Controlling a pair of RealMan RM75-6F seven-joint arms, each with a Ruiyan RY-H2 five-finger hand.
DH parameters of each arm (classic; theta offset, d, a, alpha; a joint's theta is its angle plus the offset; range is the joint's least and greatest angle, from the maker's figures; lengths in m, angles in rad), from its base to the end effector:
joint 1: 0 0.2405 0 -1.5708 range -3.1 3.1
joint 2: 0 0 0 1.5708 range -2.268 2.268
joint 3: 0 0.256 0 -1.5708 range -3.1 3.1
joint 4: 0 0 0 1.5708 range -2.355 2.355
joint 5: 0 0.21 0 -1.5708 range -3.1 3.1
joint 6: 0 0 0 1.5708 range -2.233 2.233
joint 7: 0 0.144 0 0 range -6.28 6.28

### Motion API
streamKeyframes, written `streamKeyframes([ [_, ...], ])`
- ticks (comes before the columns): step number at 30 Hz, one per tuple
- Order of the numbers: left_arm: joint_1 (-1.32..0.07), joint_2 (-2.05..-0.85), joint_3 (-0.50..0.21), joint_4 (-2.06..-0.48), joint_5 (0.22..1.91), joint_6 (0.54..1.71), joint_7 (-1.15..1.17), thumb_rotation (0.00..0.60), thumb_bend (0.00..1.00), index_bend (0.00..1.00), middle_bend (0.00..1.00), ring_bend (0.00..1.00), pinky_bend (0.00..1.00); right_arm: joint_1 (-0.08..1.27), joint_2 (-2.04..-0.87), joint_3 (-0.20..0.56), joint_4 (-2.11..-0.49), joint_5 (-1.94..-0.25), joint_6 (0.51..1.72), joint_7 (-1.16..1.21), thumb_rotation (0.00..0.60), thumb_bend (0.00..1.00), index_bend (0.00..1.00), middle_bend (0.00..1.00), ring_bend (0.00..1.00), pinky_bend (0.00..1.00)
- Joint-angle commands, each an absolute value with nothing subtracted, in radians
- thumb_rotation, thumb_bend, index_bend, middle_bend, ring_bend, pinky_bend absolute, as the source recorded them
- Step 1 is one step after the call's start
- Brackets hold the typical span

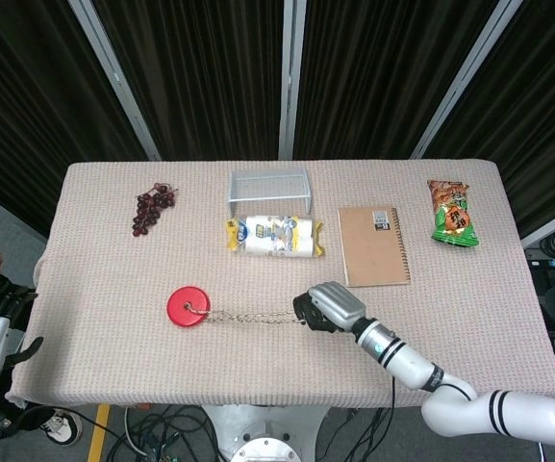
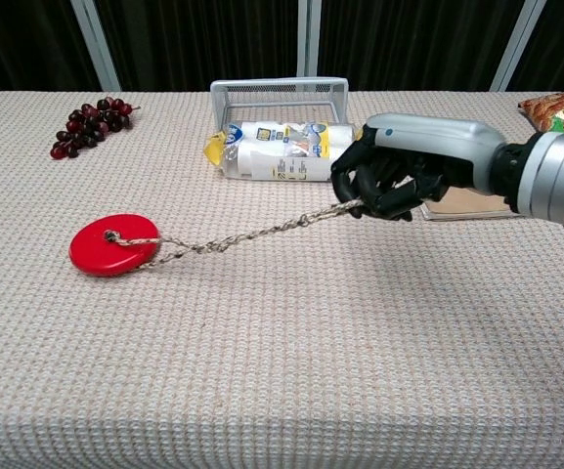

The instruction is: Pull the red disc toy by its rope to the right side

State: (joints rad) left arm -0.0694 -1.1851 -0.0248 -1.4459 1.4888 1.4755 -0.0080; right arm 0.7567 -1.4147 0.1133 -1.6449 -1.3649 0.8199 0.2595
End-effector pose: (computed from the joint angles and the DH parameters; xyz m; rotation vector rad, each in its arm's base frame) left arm -0.3443 0.1726 0.1507 -1.4018 -0.8704 -0.7984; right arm -0.1220 -0.3041 -0.0117 2.0337 -1.4527 1.1641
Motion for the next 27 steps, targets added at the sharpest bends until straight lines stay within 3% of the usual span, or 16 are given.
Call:
streamKeyframes([
  [1,-0.07,-1.186,-0.025,-1.447,1.488,1.474,-0.007,0.6,0.21,0.24,0.15,0.07,0.17,0.719,-1.343,0.108,-1.672,-1.387,0.847,0.356,0.6,1.0,0.9,0.82,0.79,0.79],
  [9,-0.074,-1.188,-0.023,-1.45,1.489,1.466,-0.001,0.6,0.21,0.25,0.15,0.07,0.17,0.62,-1.165,0.067,-1.697,-1.451,0.928,0.567,0.6,1.0,0.97,0.82,0.81,0.79],
  [15,-0.079,-1.193,-0.022,-1.453,1.492,1.46,0.008,0.6,0.21,0.25,0.15,0.07,0.17,0.526,-1.025,-0.018,-1.674,-1.534,0.996,0.724,0.6,1.0,0.97,0.82,0.81,0.8],
  [27,-0.088,-1.188,-0.022,-1.479,1.497,1.454,0.039,0.6,0.21,0.25,0.15,0.07,0.17,0.316,-0.962,-0.058,-1.455,-1.465,1.177,0.977,0.6,1.0,0.97,0.82,0.81,0.8],
])
